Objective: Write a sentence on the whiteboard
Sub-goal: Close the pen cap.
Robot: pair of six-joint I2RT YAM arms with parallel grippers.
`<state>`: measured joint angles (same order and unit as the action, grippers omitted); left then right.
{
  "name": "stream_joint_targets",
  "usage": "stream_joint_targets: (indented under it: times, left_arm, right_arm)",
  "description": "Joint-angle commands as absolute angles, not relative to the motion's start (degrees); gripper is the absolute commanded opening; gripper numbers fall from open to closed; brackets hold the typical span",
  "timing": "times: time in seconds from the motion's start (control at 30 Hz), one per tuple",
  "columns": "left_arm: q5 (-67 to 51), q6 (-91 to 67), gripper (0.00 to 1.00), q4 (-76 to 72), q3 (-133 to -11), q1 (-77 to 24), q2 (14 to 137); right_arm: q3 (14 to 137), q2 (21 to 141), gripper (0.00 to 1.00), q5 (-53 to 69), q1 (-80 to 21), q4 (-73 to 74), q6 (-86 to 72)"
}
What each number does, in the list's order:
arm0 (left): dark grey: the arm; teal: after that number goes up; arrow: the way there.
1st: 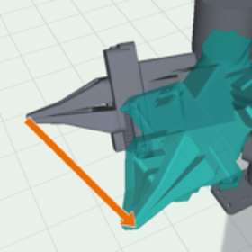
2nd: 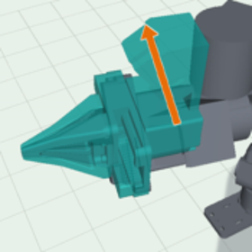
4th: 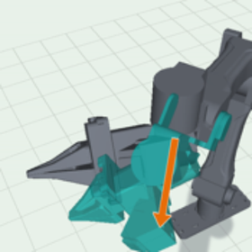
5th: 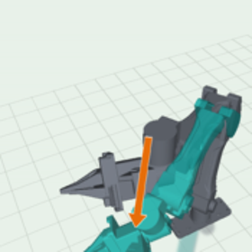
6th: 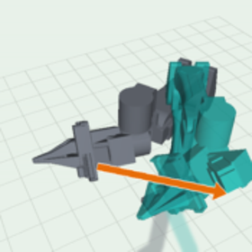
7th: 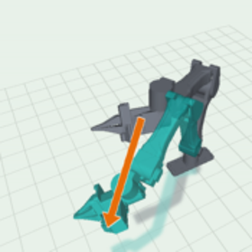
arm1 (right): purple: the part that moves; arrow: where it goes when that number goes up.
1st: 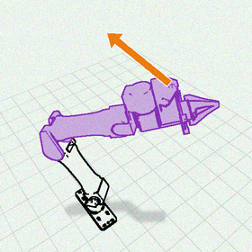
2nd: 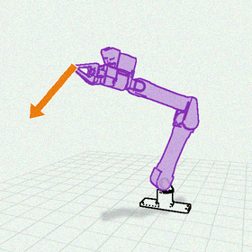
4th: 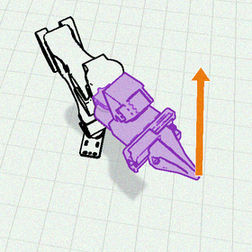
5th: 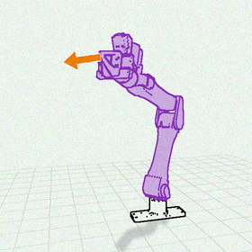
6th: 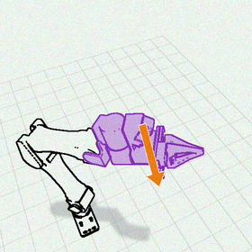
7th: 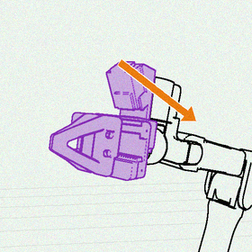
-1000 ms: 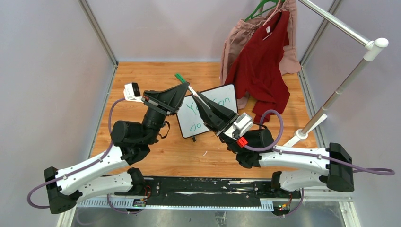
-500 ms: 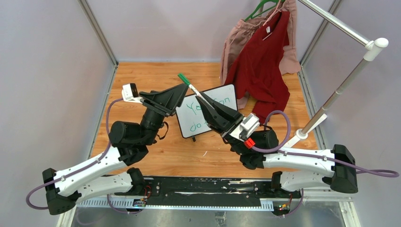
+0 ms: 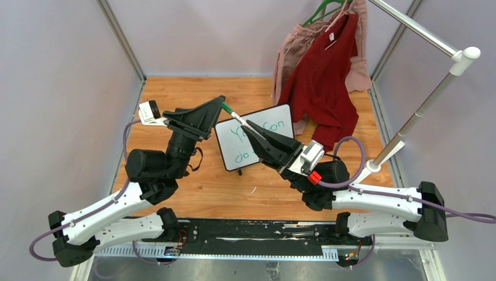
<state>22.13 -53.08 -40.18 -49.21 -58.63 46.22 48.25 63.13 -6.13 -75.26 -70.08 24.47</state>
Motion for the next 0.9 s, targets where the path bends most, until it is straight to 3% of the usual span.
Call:
stream_joint_targets:
  times: [0.0, 0.17, 0.47, 0.53, 0.87]
  left_arm:
    - [21.8, -51.5, 0.67, -40.8, -50.9, -58.9, 46.9]
    - [21.3, -51.9, 0.55, -41.1, -50.6, -58.9, 47.2]
    - [21.0, -52.8, 0.19, -41.4, -49.9, -58.8, 47.3]
    - [21.0, -53.0, 0.01, -41.4, -49.7, -58.8, 47.3]
    - [14.5, -58.1, 0.0, -40.2, -50.4, -59.0, 51.2]
  right_arm:
    - [48.1, 62.0, 0.0, -4.5, -76.1, -70.1, 22.6]
    - [48.2, 62.0, 0.0, -4.6, -76.1, -69.8, 22.4]
    - [48.5, 62.4, 0.0, -5.1, -76.1, -69.2, 22.5]
    - [48.7, 62.5, 0.0, -5.2, -76.1, -68.9, 22.6]
    - [49.8, 64.5, 0.0, -6.7, -76.1, -69.1, 23.5]
